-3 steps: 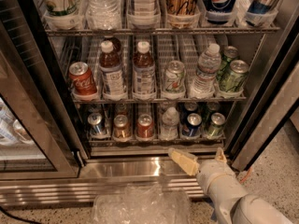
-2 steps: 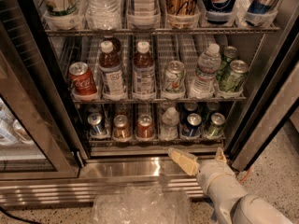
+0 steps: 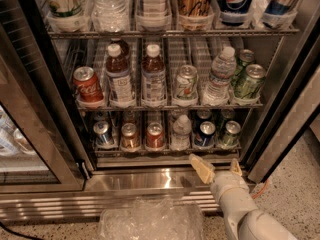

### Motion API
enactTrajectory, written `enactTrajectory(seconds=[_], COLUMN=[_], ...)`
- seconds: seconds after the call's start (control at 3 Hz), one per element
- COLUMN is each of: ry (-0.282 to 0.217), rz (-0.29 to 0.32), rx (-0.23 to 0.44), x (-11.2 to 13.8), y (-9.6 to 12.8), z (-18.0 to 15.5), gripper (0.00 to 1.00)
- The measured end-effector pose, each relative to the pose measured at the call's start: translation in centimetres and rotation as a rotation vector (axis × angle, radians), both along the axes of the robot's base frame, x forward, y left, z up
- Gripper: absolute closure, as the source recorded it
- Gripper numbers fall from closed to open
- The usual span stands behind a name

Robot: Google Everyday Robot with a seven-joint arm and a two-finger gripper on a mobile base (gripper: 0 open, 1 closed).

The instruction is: Pick green can from bottom shelf of fridge

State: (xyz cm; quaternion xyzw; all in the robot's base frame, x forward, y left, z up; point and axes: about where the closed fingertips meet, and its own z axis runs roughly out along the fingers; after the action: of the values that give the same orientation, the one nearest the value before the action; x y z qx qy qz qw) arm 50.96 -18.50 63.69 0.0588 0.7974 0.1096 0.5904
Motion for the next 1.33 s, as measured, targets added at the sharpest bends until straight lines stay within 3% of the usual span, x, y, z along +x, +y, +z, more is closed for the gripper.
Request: enactTrajectory(seconds=[0.67, 1.33], ry=[-0.031, -0.059], rz=[-0.067, -0.133], rx=[-0.039, -0.058], x=[2.3, 3.7], y=[-2.6, -4.2], z=[-2.8, -4.7], gripper=[0.15, 0.35])
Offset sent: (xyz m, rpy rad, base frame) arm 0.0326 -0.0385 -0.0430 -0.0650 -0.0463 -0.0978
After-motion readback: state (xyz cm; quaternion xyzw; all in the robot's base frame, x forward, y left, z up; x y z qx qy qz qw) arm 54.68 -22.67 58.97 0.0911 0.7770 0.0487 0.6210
